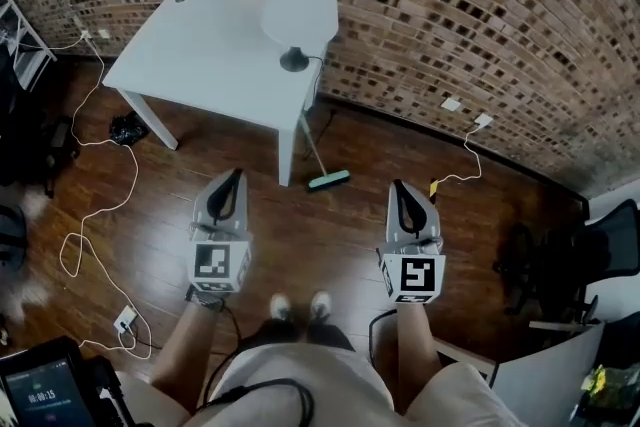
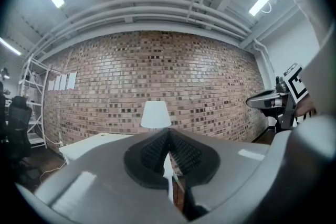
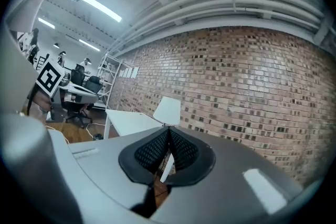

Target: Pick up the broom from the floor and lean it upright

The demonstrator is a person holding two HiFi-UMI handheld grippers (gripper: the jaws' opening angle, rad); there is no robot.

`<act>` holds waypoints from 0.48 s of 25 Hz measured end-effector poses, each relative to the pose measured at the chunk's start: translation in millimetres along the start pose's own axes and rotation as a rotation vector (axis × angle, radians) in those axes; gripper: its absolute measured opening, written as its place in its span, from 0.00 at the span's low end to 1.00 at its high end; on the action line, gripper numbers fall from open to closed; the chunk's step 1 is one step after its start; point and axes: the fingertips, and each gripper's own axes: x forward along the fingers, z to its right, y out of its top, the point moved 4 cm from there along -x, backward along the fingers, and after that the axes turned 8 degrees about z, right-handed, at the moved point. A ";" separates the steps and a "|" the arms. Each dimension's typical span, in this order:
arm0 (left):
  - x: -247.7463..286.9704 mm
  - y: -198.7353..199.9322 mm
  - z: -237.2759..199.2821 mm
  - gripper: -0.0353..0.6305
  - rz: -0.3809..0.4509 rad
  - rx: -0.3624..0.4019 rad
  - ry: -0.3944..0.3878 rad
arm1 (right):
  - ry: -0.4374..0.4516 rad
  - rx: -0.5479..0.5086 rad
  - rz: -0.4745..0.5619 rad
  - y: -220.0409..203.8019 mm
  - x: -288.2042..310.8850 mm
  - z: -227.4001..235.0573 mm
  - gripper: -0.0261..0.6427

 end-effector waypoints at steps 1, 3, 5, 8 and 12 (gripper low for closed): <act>-3.8 5.6 2.3 0.06 0.010 0.009 0.000 | -0.006 -0.003 0.012 5.5 -3.4 0.6 0.06; -9.6 17.7 7.8 0.06 0.037 0.034 -0.007 | -0.018 -0.009 0.029 14.0 -9.2 1.5 0.06; -16.2 27.7 13.4 0.06 0.055 0.039 -0.005 | -0.010 -0.001 0.032 17.0 -15.4 -0.7 0.06; -27.7 38.6 23.3 0.06 0.072 0.034 -0.003 | 0.005 0.022 0.035 13.7 -27.8 -4.0 0.06; -41.5 46.8 33.4 0.06 0.078 0.050 -0.012 | 0.013 0.036 0.036 14.9 -43.6 -4.9 0.06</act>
